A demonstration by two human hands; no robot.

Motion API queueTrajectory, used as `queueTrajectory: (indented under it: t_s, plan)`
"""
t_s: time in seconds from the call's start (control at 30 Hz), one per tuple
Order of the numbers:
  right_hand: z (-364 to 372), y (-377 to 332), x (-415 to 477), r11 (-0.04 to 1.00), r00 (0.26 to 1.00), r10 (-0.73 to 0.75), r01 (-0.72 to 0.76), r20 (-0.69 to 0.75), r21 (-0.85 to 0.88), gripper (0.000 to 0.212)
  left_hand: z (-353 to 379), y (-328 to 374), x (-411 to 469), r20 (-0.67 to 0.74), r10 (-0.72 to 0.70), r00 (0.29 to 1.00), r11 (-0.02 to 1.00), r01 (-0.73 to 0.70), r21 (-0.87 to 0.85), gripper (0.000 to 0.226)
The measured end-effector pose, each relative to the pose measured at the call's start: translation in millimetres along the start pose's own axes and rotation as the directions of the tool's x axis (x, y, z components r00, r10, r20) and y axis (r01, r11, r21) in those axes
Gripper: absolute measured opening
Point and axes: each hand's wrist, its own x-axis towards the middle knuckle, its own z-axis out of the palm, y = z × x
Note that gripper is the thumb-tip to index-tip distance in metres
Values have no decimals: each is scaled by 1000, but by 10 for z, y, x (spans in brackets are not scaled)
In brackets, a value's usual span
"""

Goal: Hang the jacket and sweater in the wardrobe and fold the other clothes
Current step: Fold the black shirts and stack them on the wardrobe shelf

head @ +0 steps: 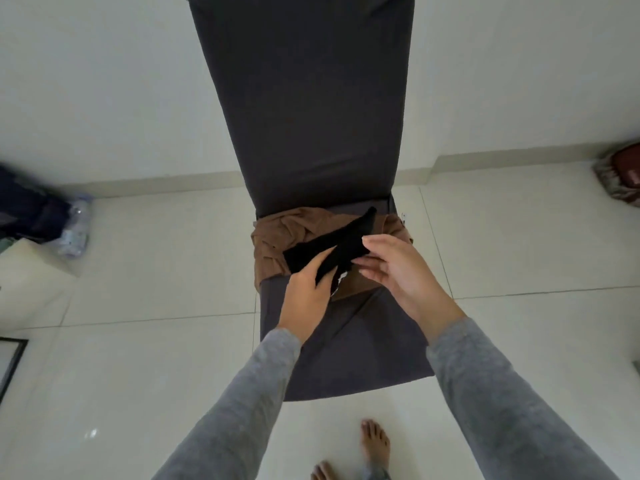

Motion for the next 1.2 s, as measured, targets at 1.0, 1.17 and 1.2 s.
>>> queueTrajectory:
  t_s: [1.0, 1.17, 1.2]
  plan:
    - [26, -45, -838, 658, 986, 117, 9, -115, 753, 27, -889, 1186, -451, 254, -361, 897, 391, 393, -832, 40]
    - [-157, -756, -1197, 704, 975, -131, 220, -182, 675, 25, -909, 1425, -637, 288, -196, 937, 130, 317, -940, 40]
    - [-185, -866, -1258, 710, 971, -158, 238, -180, 662, 25, -882, 1467, -666, 275, -172, 946, 65, 290, -955, 37]
